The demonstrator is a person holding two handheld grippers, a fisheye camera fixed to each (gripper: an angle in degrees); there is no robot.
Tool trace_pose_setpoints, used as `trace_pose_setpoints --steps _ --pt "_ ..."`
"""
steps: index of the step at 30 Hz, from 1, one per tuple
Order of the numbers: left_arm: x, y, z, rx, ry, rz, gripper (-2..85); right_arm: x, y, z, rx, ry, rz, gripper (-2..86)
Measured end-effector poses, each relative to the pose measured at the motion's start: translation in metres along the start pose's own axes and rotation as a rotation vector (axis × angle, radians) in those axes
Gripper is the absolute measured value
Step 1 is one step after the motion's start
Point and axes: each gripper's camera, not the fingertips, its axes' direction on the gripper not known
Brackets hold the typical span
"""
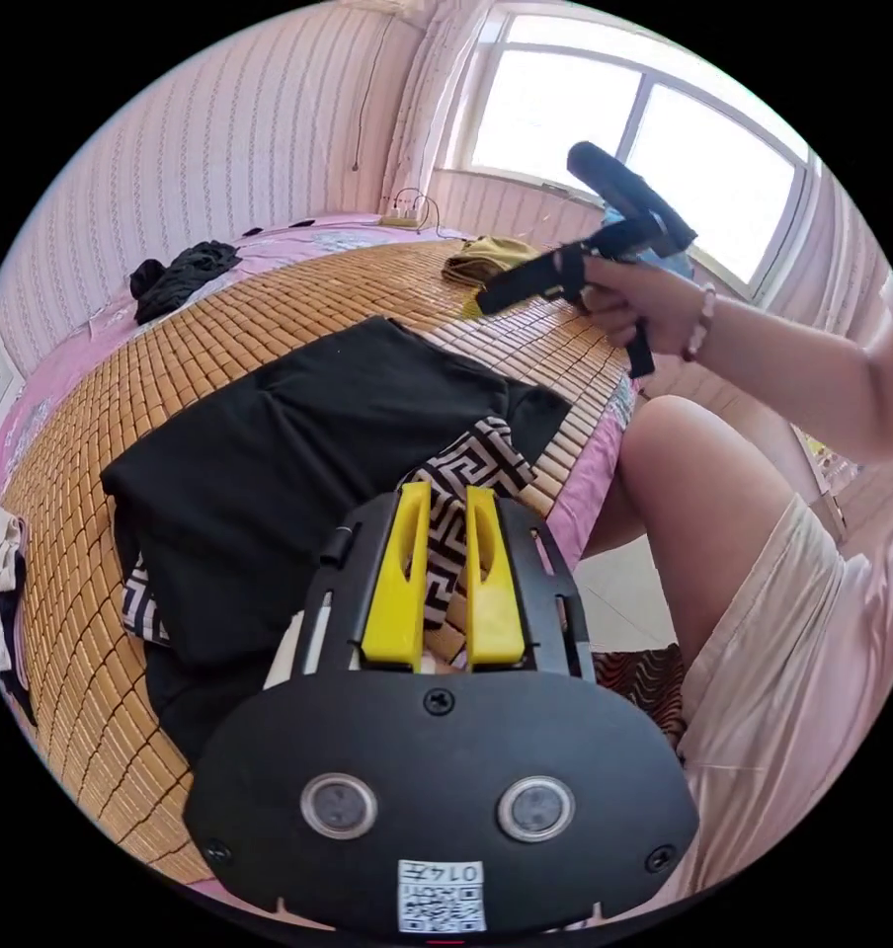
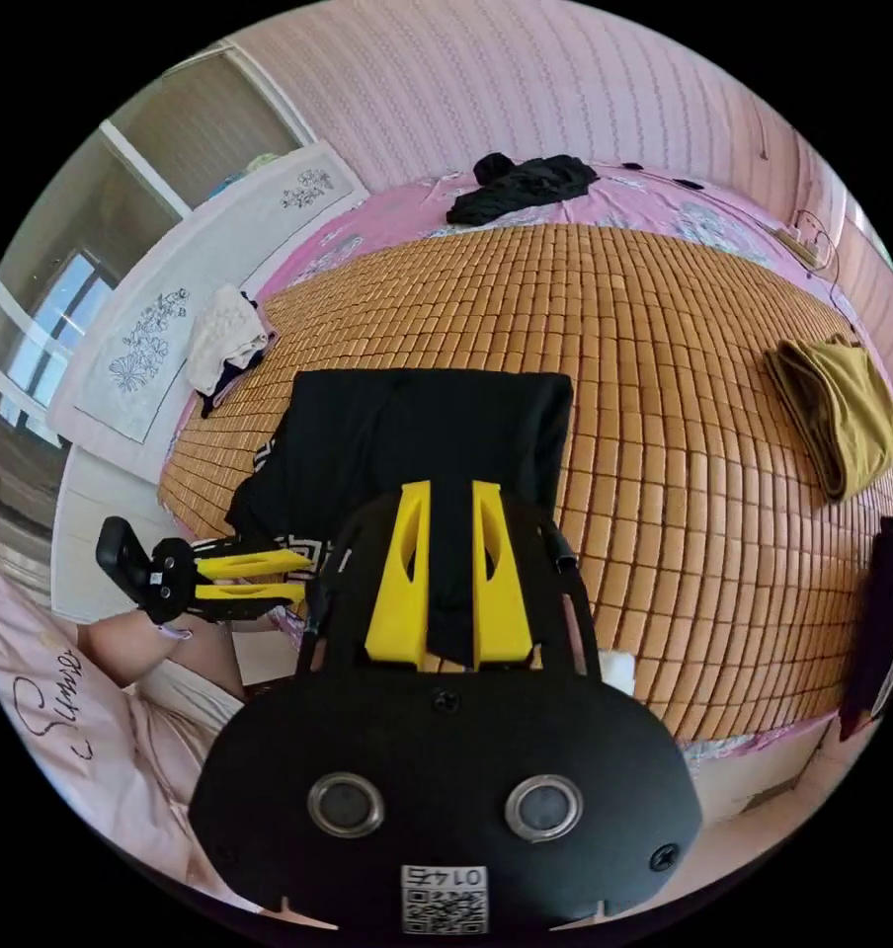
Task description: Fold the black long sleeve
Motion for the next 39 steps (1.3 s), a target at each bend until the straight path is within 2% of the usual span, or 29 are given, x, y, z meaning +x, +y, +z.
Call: trace_pose_setpoints --steps 3,7,13,17,19,21,22,23,26,28,30,32,35,39 --pt "0.021 -0.004 0.014 0.095 0.019 0.097 12.2 0.036 0.039 -0.006 -0.091 -0.026 0.146 8.4" --pt "0.044 -0.022 0.053 0.039 0.065 0.169 16.4 0.085 0.06 -0.013 -0.143 -0.082 0.341 4.7" --pt "0.083 -0.042 0.101 -0.033 -0.019 0.316 19.1 0.12 0.078 -0.067 0.0 -0.3 0.301 1.4" --pt "0.098 -0.05 0.129 -0.099 -0.017 0.333 20.0 0.135 0.083 -0.096 0.075 -0.471 0.268 0.9" --pt "0.101 -0.051 0.135 -0.132 -0.036 0.307 17.8 0.144 0.087 -0.111 0.12 -0.636 0.269 0.8" --pt "0.103 -0.05 0.13 -0.118 -0.123 0.266 10.6 0.143 0.091 -0.122 0.127 -0.724 0.235 1.1" --pt "0.105 -0.045 0.12 -0.083 -0.183 0.248 2.9 0.14 0.094 -0.13 0.126 -0.749 0.197 1.5" --pt "0.108 -0.039 0.11 -0.059 -0.179 0.265 1.5 0.141 0.097 -0.136 0.144 -0.742 0.197 1.8" --pt "0.118 -0.023 0.086 -0.075 -0.105 0.278 -0.1 0.17 0.124 -0.16 0.352 -0.651 0.385 5.5" --pt "0.127 -0.01 0.067 -0.066 -0.091 0.303 -0.4 0.198 0.129 -0.15 0.294 -0.581 0.54 12.0" --pt "0.135 0.003 0.05 -0.068 -0.072 0.314 -0.5 0.208 0.126 -0.136 0.231 -0.65 0.599 13.6" --pt "0.144 0.021 0.029 -0.068 -0.062 0.321 -0.6 0.21 0.125 -0.124 0.195 -0.664 0.655 13.3" --pt "0.157 0.038 0.009 -0.091 -0.081 0.347 -0.7 0.217 0.136 -0.12 0.208 -0.66 0.748 7.2" --pt "0.164 0.045 -0.01 -0.099 -0.139 0.306 -0.7 0.209 0.14 -0.151 0.244 -0.747 0.624 3.3"
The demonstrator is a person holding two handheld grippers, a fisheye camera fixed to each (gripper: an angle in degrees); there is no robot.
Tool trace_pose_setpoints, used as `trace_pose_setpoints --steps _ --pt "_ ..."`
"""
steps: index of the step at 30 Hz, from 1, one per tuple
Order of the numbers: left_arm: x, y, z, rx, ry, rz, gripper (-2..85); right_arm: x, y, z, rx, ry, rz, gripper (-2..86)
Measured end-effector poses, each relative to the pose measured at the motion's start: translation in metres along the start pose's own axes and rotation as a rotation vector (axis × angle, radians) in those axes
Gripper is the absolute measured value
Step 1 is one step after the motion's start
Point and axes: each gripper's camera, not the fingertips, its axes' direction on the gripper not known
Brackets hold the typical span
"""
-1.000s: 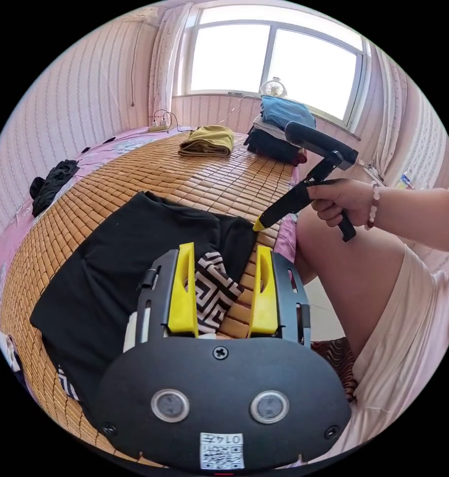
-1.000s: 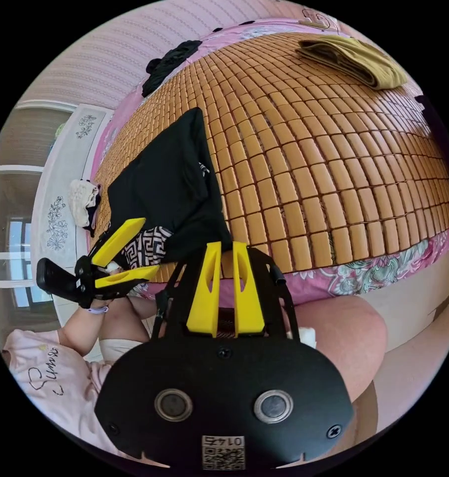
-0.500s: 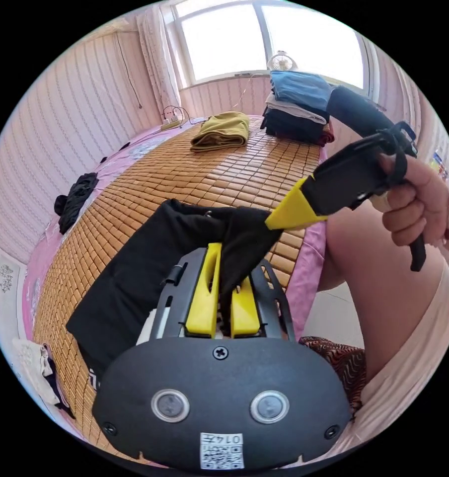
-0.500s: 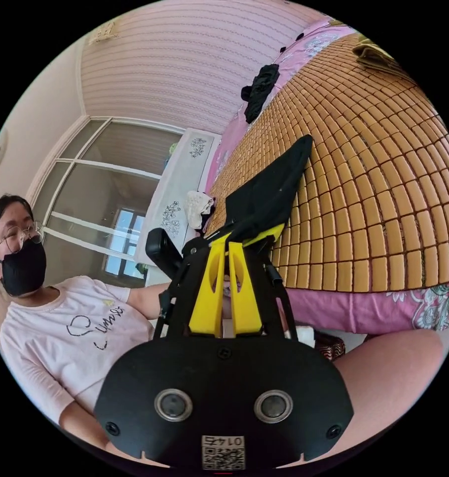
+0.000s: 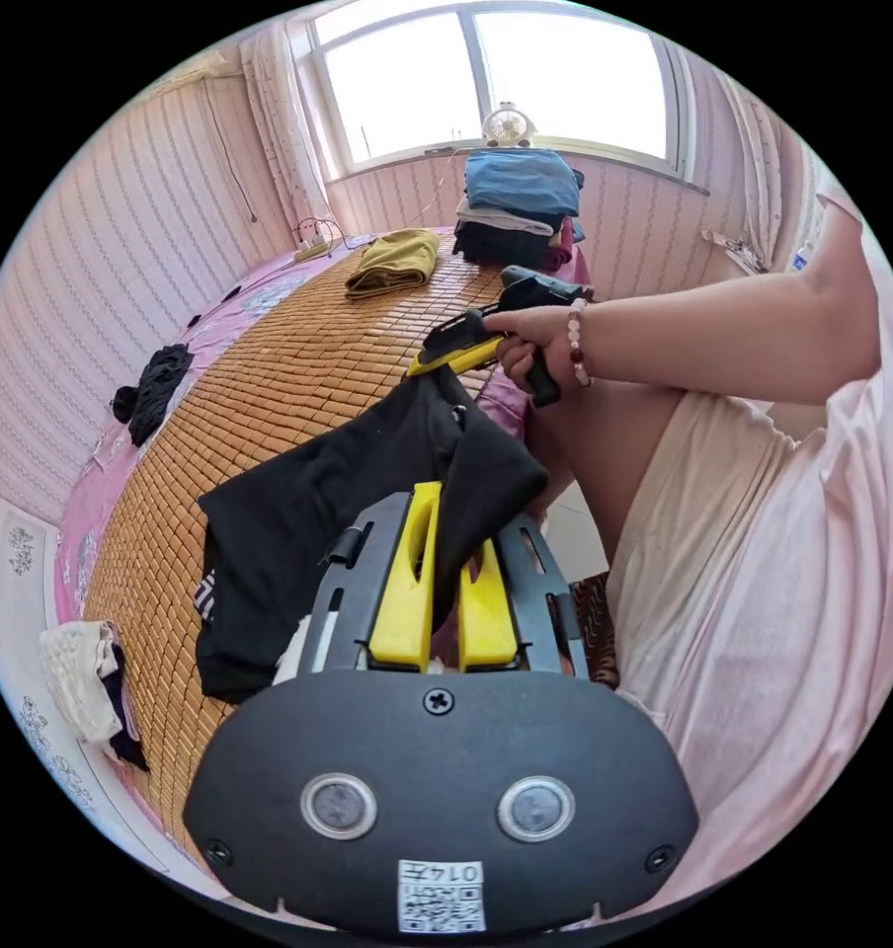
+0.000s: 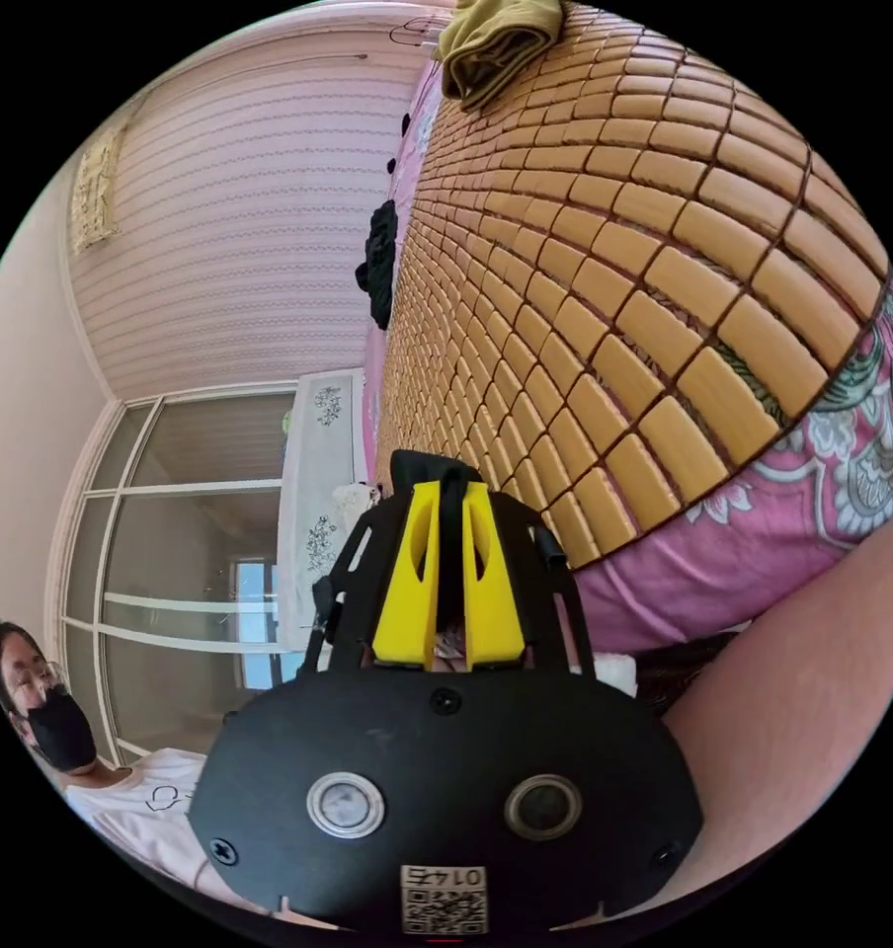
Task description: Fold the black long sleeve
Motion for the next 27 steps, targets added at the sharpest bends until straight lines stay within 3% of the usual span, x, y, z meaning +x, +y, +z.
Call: trace_pose_setpoints --steps 9,13,18,20,23,27 --pt "-0.037 -0.004 -0.031 0.303 0.289 -0.323 -0.4 -0.09 0.042 -0.062 0.175 0.106 -0.26 2.7" --pt "-0.067 0.01 -0.041 0.369 0.308 -0.507 0.4 -0.137 0.036 -0.008 0.052 0.214 -0.349 3.8" --pt "-0.12 0.041 -0.041 0.226 0.044 -0.736 4.9 -0.156 0.023 0.095 -0.048 0.247 -0.42 7.5" --pt "-0.152 0.062 -0.023 0.02 -0.015 -0.844 5.6 -0.145 0.018 0.127 -0.115 0.256 -0.409 8.3" --pt "-0.18 0.088 -0.019 -0.026 0.033 -0.981 6.7 -0.133 0.022 0.162 -0.209 0.411 -0.468 9.3" --pt "-0.195 0.089 -0.026 0.026 0.076 -0.979 9.2 -0.138 0.04 0.199 -0.255 0.605 -0.648 13.0"
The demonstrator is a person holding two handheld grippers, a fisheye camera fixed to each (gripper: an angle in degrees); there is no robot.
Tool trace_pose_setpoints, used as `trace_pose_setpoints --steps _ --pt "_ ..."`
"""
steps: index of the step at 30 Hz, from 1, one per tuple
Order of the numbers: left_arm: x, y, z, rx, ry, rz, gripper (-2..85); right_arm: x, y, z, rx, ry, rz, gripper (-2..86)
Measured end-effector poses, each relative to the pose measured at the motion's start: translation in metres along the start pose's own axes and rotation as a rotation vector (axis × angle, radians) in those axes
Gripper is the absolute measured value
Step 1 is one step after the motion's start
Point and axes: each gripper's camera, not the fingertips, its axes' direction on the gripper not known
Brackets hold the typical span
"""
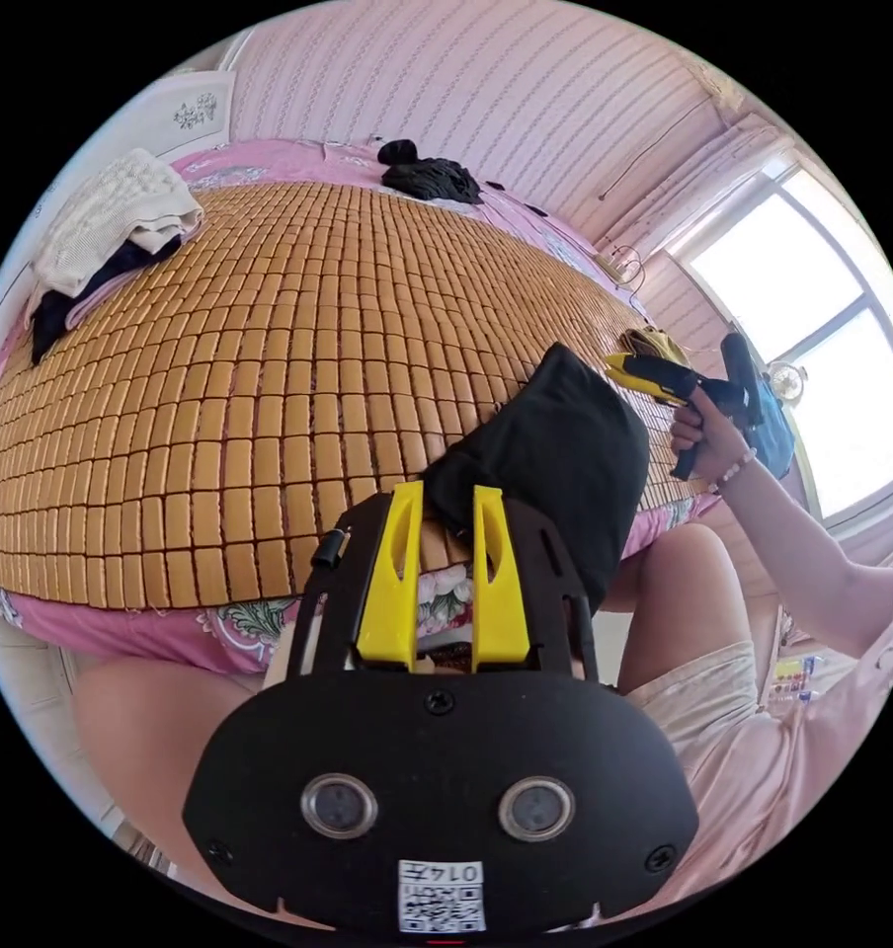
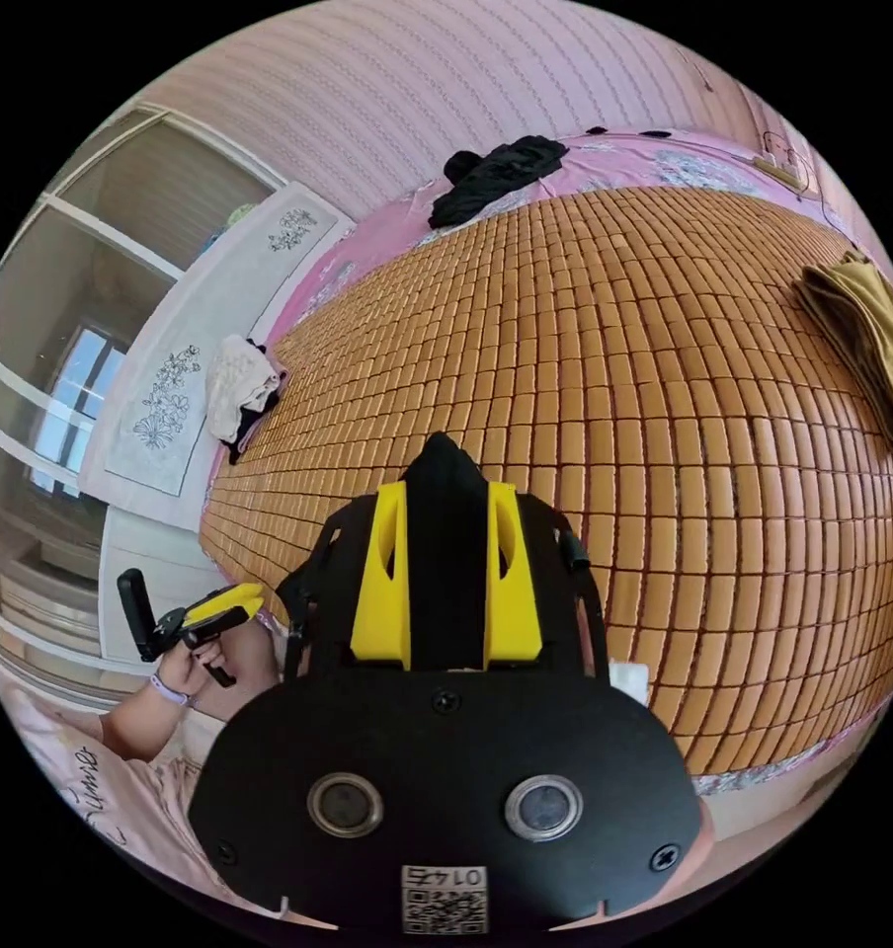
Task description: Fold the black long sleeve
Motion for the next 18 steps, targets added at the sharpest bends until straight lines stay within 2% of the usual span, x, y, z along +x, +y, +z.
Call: trace_pose_setpoints --steps 3,6,10,12,15,18 --pt "0.006 -0.011 0.002 0.016 -0.001 0.09 13.0 -0.023 -0.008 0.029 -0.075 0.112 -0.121 15.7" --pt "0.011 -0.018 0.018 -0.057 -0.025 0.172 13.6 -0.035 -0.015 0.069 -0.249 0.194 -0.16 15.1" --pt "0.02 -0.014 0.02 -0.108 -0.015 0.285 6.2 -0.048 -0.01 0.079 -0.304 0.026 -0.23 6.7" --pt "0.02 -0.008 0.014 -0.082 -0.015 0.295 5.3 -0.049 -0.003 0.073 -0.275 0.001 -0.24 5.2" --pt "0.022 -0.002 -0.008 -0.042 -0.001 0.3 4.2 -0.054 0.021 0.037 -0.083 -0.111 -0.292 4.1" --pt "0.039 0.015 -0.046 0.105 -0.03 0.469 3.6 -0.052 0.057 -0.003 0.084 -0.217 -0.288 3.5"
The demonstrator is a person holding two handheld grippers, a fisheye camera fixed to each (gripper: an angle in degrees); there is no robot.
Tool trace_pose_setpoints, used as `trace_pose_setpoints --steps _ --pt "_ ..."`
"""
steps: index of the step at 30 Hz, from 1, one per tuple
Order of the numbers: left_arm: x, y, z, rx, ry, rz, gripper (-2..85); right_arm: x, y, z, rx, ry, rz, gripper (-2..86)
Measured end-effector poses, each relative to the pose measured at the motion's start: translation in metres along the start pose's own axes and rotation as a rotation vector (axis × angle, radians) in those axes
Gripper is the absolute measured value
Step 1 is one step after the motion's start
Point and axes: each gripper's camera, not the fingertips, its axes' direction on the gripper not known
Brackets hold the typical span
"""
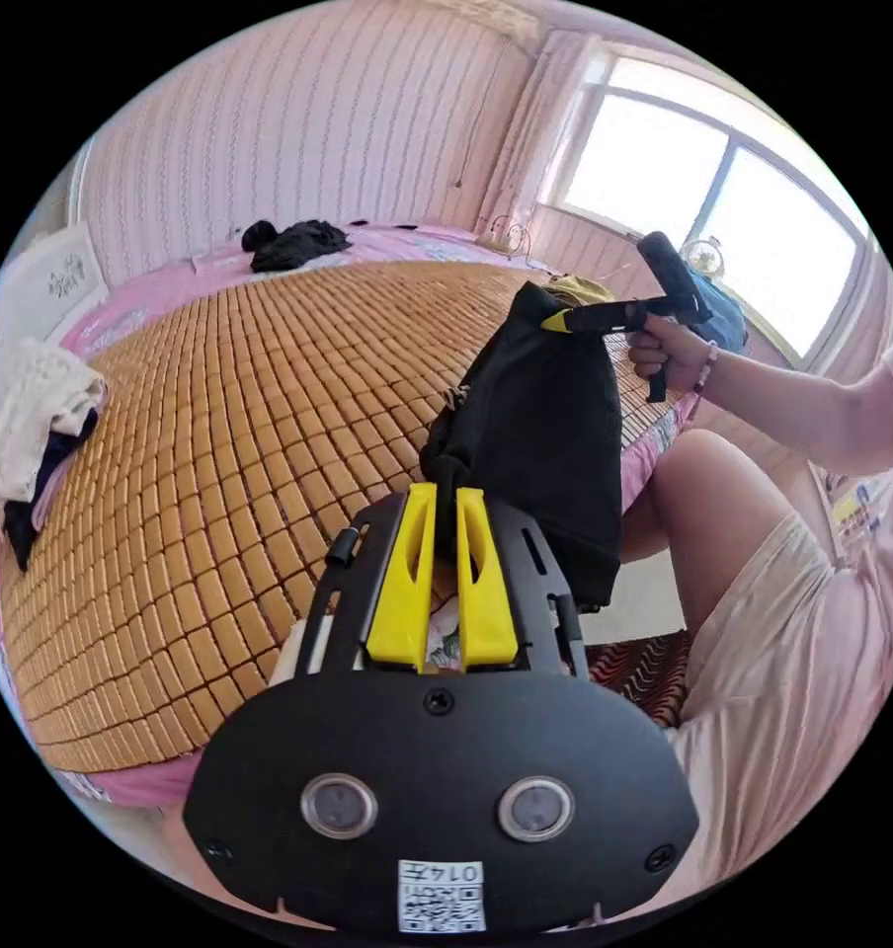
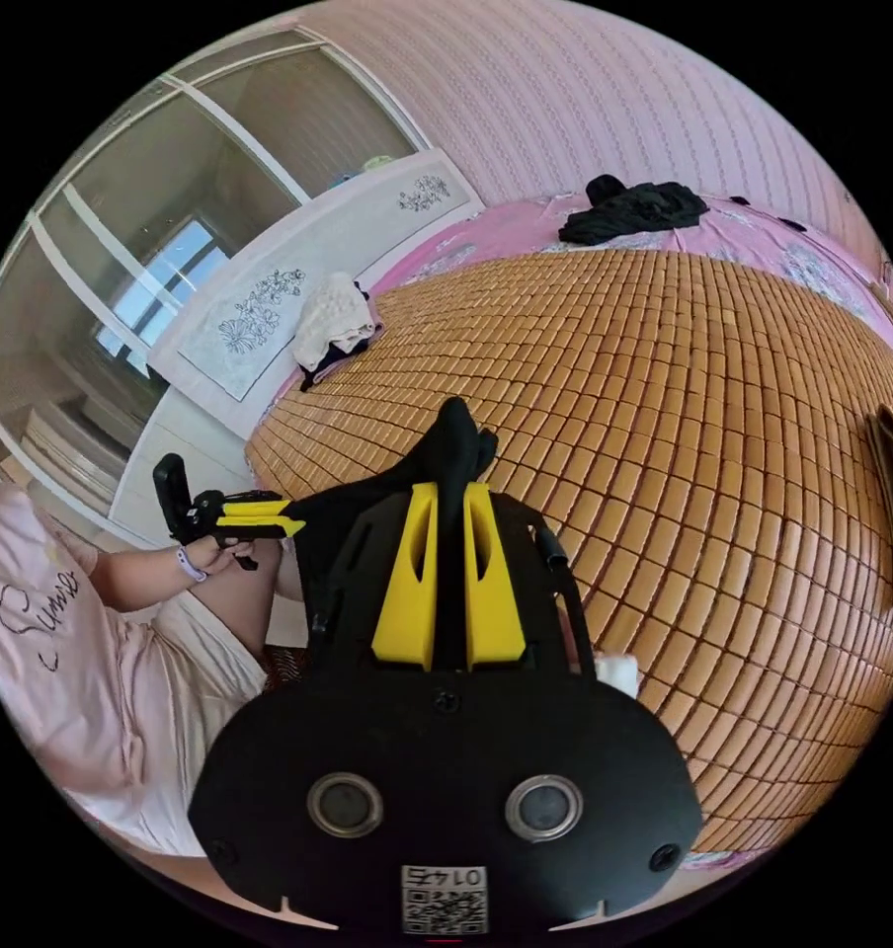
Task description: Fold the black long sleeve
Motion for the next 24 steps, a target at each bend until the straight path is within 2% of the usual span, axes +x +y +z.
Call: trace_pose_setpoints --steps 2,6,13,17,20,22,24 --pt "0.018 0.0 -0.025 0.037 0.002 0.102 3.4 -0.009 0.018 -0.021 0.058 -0.024 0.009 3.2" --pt "0.039 -0.015 -0.059 0.078 0.065 0.166 3.2 -0.031 0.053 -0.058 0.138 0.056 0.015 3.0" --pt "0.077 -0.097 -0.089 0.202 0.218 0.332 2.6 -0.019 0.083 -0.131 0.392 0.185 0.065 3.1" --pt "0.093 -0.182 -0.069 0.287 0.388 0.38 2.9 0.005 0.039 -0.177 0.343 0.333 0.023 3.6" --pt "0.109 -0.267 -0.044 0.401 0.4 0.353 4.1 0.044 -0.036 -0.21 0.235 0.567 0.041 5.1" --pt "0.11 -0.318 -0.019 0.414 0.348 0.258 5.7 0.103 -0.092 -0.227 0.216 0.692 0.223 7.8" --pt "0.1 -0.356 0.008 0.336 0.258 0.118 6.5 0.143 -0.11 -0.225 0.181 0.78 0.396 8.4"
